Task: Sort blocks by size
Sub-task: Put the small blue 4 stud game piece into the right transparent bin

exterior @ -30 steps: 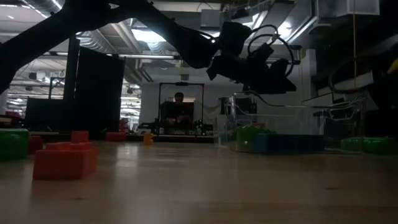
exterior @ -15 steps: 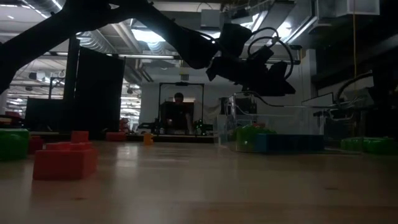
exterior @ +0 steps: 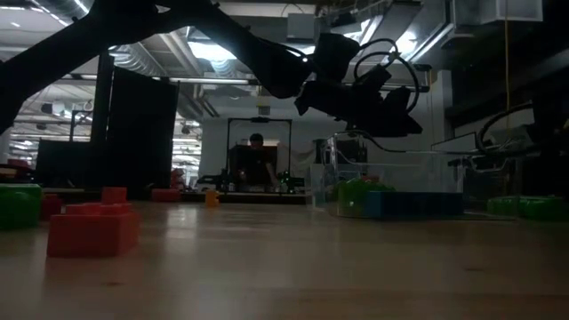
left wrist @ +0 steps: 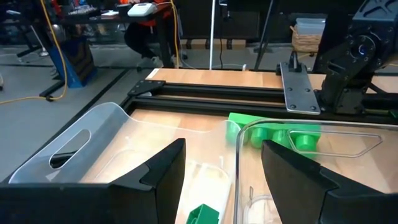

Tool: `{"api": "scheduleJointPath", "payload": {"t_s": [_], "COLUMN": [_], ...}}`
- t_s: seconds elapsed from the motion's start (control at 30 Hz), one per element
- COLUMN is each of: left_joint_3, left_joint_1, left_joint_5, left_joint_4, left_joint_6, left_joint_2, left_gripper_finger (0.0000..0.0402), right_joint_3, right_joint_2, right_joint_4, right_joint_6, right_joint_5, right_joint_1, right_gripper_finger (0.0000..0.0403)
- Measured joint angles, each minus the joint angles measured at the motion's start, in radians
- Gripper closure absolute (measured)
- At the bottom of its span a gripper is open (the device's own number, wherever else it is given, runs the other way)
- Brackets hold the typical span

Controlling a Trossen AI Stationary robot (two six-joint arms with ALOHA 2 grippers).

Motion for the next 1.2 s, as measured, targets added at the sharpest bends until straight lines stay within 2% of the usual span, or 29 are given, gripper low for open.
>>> {"api": "scheduleJointPath", "payload": {"t_s": [0.17,0.37,0.67,0.97,1.2], "left_joint_3": [0.000,-0.001,0.000,0.000,0.000], "left_joint_1": [0.000,0.000,0.002,0.005,-0.012], "left_joint_5": [0.000,-0.001,-0.006,-0.009,-0.008], "left_joint_4": [-0.008,-0.061,-0.312,-0.704,-1.043], "left_joint_6": [0.000,0.021,0.188,0.260,0.149], "left_joint_2": [-0.006,-0.073,-0.259,-0.480,-0.595], "left_gripper_finger": [0.0206,0.0206,0.0206,0.0206,0.0206], "right_joint_3": [0.000,0.016,0.133,0.312,0.432], "right_joint_2": [0.000,0.001,0.001,0.000,-0.003], "right_joint_4": [0.008,0.013,0.004,-0.032,-0.162], "right_joint_6": [-0.005,-0.048,-0.128,-0.288,-0.630], "right_joint_5": [0.000,0.007,0.102,0.381,0.638], "right_joint_1": [0.000,0.000,-0.002,-0.043,-0.226], "right_gripper_finger": [0.0249,0.0263,0.0258,0.0259,0.0259]}}
